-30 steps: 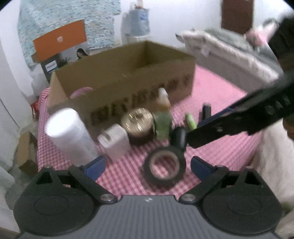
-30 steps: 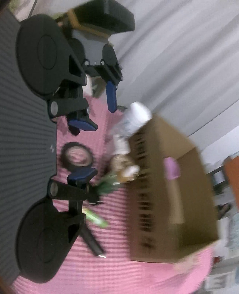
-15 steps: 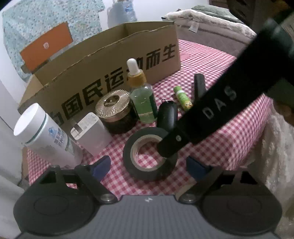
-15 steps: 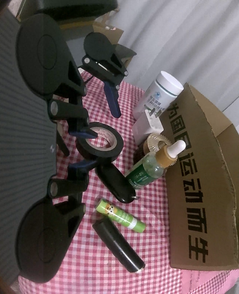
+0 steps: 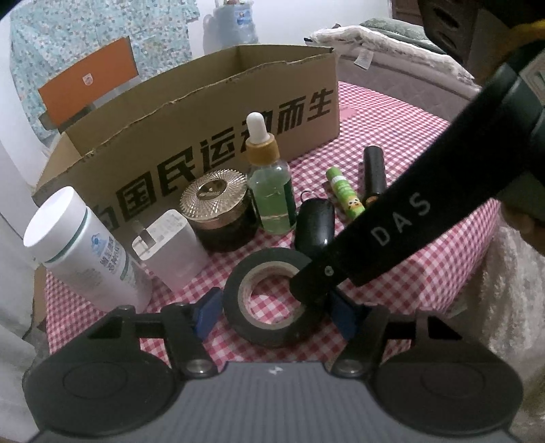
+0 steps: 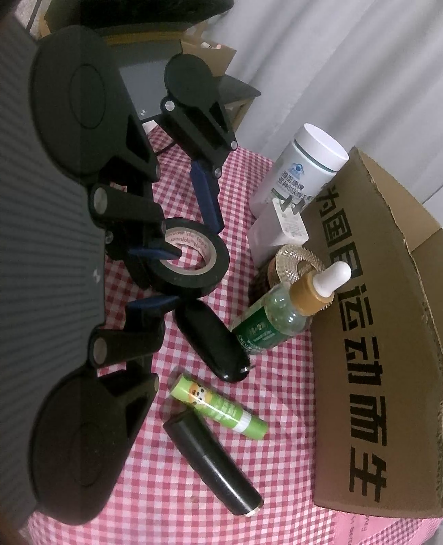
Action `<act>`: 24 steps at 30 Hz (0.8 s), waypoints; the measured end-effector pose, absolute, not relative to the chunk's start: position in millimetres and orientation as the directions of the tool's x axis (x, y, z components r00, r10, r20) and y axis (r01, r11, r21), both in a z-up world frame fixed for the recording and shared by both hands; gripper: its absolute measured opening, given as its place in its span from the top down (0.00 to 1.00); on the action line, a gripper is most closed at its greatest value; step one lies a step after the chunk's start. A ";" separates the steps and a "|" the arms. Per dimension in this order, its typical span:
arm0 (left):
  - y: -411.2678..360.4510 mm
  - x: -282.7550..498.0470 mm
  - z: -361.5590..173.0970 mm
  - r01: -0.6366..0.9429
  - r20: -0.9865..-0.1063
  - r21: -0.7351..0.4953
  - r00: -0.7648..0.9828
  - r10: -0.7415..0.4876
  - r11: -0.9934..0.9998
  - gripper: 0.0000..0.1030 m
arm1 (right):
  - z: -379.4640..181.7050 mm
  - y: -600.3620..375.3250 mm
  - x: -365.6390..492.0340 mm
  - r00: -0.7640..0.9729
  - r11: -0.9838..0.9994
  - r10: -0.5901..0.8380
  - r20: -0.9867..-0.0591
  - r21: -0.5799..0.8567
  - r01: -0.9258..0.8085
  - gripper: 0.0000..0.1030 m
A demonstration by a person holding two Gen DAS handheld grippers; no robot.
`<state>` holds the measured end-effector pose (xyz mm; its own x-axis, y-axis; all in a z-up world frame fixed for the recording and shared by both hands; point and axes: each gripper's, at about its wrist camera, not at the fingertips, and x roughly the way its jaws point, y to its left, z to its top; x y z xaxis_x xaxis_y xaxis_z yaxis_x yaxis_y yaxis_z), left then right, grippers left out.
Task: Organize rigid objects
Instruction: 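Return the right gripper to the table and grasp the black tape roll, then carry the black tape roll into the box and release it beside the lid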
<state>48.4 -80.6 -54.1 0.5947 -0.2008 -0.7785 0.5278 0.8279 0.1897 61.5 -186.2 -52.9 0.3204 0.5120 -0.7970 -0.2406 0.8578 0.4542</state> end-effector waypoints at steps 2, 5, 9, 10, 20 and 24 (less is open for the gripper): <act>-80.0 45.5 -52.3 0.525 -0.775 0.192 0.600 -0.200 0.829 0.34 | -51.3 -187.2 59.9 0.322 0.858 0.511 -0.797 0.452 -0.244 0.81; -77.0 39.8 -45.8 0.518 -0.770 0.182 0.604 -0.207 0.836 0.34 | -47.6 -187.2 57.2 0.326 0.857 0.513 -0.794 0.451 -0.250 0.83; -73.0 31.7 -29.3 0.501 -0.742 0.195 0.638 -0.207 0.844 0.34 | -34.5 -185.7 52.0 0.344 0.852 0.521 -0.781 0.452 -0.266 0.83; -70.3 28.9 -23.2 0.493 -0.731 0.200 0.651 -0.206 0.846 0.34 | -29.5 -184.9 50.9 0.351 0.850 0.524 -0.776 0.452 -0.271 0.83; -49.1 35.3 64.2 0.410 -0.589 0.295 0.789 -0.173 0.863 0.34 | 56.9 -164.3 53.7 0.470 0.812 0.576 -0.669 0.400 -0.425 0.82; -42.2 64.2 96.3 0.393 -0.578 0.304 0.800 -0.160 0.868 0.34 | 91.0 -155.0 74.8 0.508 0.797 0.592 -0.626 0.359 -0.485 0.82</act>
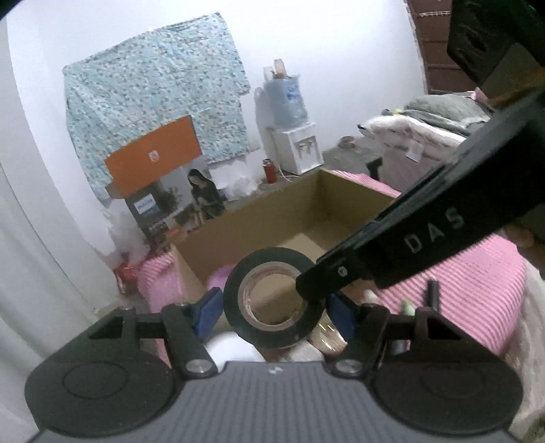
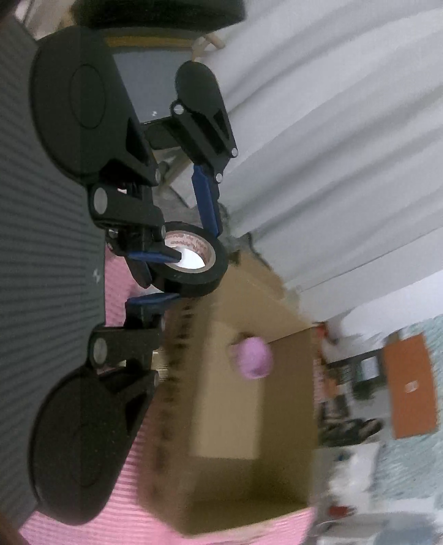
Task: Organize rigid objects
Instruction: 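Carry the black tape roll into the box and release it beside the lid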
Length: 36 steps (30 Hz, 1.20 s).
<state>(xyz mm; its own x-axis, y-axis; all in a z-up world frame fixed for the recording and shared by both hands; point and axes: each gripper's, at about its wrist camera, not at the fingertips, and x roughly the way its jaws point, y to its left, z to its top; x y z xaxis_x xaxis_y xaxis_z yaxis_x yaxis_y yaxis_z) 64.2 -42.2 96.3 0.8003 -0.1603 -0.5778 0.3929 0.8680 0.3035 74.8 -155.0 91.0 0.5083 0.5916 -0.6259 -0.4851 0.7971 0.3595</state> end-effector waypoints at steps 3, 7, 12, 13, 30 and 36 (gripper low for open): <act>-40.9 98.2 108.2 0.399 -0.601 0.298 0.784 -0.155 0.867 0.34 | 107.5 -151.4 101.8 0.515 0.792 0.596 -0.616 0.342 -0.507 0.81; -36.6 154.1 107.2 0.422 -0.696 0.249 0.704 -0.142 0.872 0.34 | 107.3 -152.7 155.0 0.470 0.786 0.605 -0.642 0.389 -0.481 0.81; -28.2 220.9 81.9 0.446 -0.822 0.149 0.552 -0.140 0.882 0.34 | 76.7 -155.3 222.9 0.361 0.783 0.614 -0.702 0.485 -0.389 0.80; -27.3 234.3 75.1 0.447 -0.845 0.127 0.516 -0.139 0.885 0.34 | 69.2 -156.0 234.2 0.338 0.783 0.614 -0.713 0.501 -0.368 0.80; -46.8 297.5 2.5 0.484 -0.964 0.154 0.263 0.024 0.861 0.34 | -29.4 -148.7 314.4 0.045 0.785 0.611 -0.790 0.598 -0.163 0.77; -52.3 301.5 4.1 0.481 -0.970 0.153 0.242 0.038 0.863 0.34 | -42.6 -140.2 322.8 -0.004 0.782 0.611 -0.791 0.605 -0.150 0.78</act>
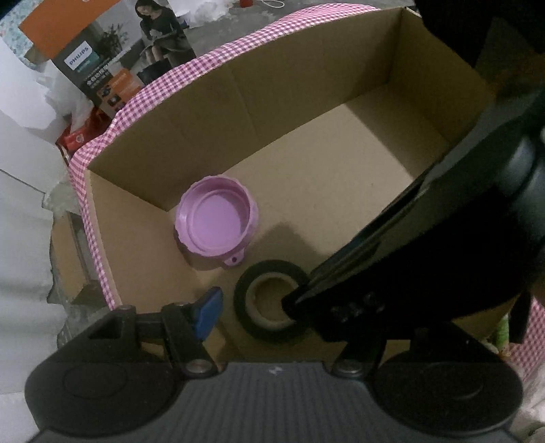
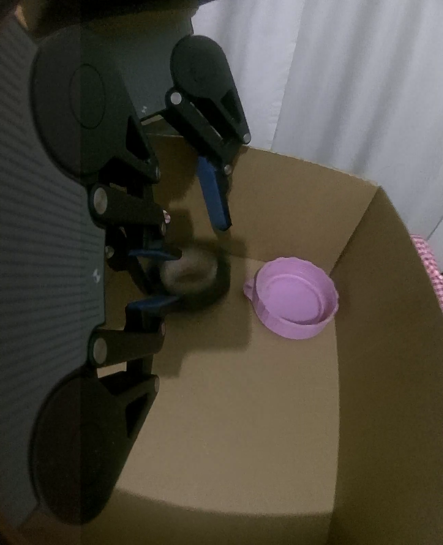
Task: Organize rigid objects
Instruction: 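Carry the black tape roll into the box and release it beside the lid, then return the right gripper to the table and grasp the black cylinder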
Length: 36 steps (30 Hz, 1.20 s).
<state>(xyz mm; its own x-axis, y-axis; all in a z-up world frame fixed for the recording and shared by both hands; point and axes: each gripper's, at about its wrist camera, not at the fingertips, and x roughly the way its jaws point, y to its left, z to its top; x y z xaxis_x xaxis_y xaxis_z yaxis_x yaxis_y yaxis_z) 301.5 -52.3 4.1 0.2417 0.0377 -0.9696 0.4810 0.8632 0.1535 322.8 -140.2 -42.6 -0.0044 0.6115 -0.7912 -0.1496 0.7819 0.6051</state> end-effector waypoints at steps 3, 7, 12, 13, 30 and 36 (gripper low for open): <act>-53.9 301.7 4.5 0.476 -0.970 0.153 0.241 0.039 0.866 0.34 | -47.0 -135.4 324.9 -0.009 0.785 0.606 -0.796 0.600 -0.153 0.77; -50.1 299.4 11.3 0.460 -0.965 0.134 0.261 0.010 0.878 0.31 | -44.8 -139.1 324.3 0.008 0.782 0.613 -0.790 0.605 -0.152 0.76; -47.0 279.7 43.7 0.455 -0.918 0.169 0.395 -0.029 0.874 0.20 | -14.1 -154.0 312.3 0.113 0.776 0.625 -0.773 0.599 -0.197 0.66; -45.6 271.7 53.2 0.454 -0.902 0.176 0.429 -0.041 0.873 0.19 | -4.8 -158.6 307.7 0.137 0.773 0.629 -0.765 0.598 -0.210 0.61; -41.6 88.9 94.2 0.460 -0.664 0.003 0.665 -0.342 0.888 0.07 | 98.3 -289.3 101.7 0.645 0.825 0.542 -0.539 0.489 -0.284 0.40; -96.9 60.0 44.2 0.564 -0.668 -0.050 0.594 -0.447 0.824 0.08 | 46.4 -322.6 38.2 0.654 0.866 0.433 -0.621 0.489 -0.109 0.44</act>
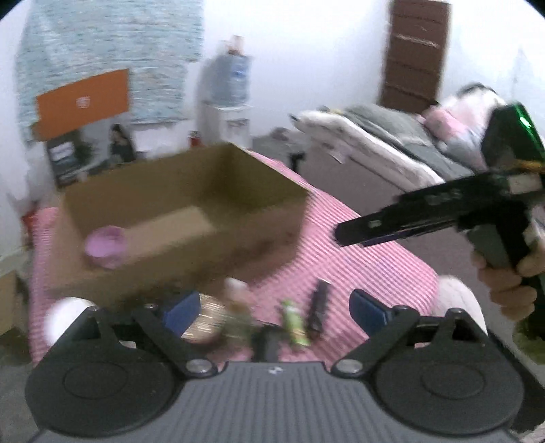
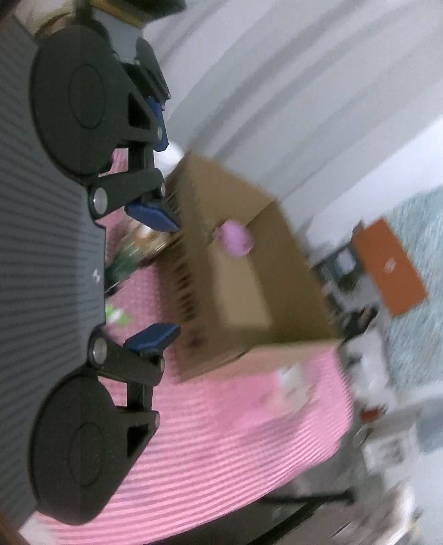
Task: Organize rigid objects
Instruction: 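Return the right gripper to the table and grasp the black cylinder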
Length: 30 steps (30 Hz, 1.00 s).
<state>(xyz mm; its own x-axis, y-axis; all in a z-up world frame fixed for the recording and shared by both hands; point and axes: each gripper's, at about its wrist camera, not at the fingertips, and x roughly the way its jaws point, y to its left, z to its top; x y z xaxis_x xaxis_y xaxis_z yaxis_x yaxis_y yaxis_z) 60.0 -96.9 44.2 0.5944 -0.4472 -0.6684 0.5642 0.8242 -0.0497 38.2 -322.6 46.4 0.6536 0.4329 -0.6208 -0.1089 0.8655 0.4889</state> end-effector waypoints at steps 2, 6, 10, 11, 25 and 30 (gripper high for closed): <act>-122.3 56.3 26.6 0.604 -0.681 -0.016 0.577 -0.451 0.797 0.13 | 26.3 -328.8 29.9 0.637 0.857 0.427 -0.642 0.511 -0.060 0.49; -158.4 59.3 -4.4 0.657 -0.730 0.040 0.534 -0.427 0.753 0.34 | -13.0 -333.6 22.9 0.593 0.839 0.424 -0.685 0.544 0.028 0.62; -180.2 67.4 -24.6 0.673 -0.758 0.075 0.517 -0.396 0.736 0.45 | -34.4 -335.7 30.3 0.565 0.830 0.431 -0.703 0.555 0.057 0.70; -184.0 70.4 -27.4 0.672 -0.763 0.084 0.518 -0.387 0.736 0.50 | -37.8 -335.3 33.9 0.560 0.829 0.434 -0.706 0.556 0.058 0.72; -206.7 106.9 -46.4 0.655 -0.828 0.108 0.475 -0.297 0.748 0.71 | -58.8 -325.3 78.5 0.489 0.846 0.448 -0.749 0.532 0.039 0.80; -210.1 116.7 -51.3 0.645 -0.842 0.094 0.458 -0.285 0.759 0.71 | -60.7 -323.0 88.3 0.480 0.850 0.451 -0.752 0.526 0.026 0.80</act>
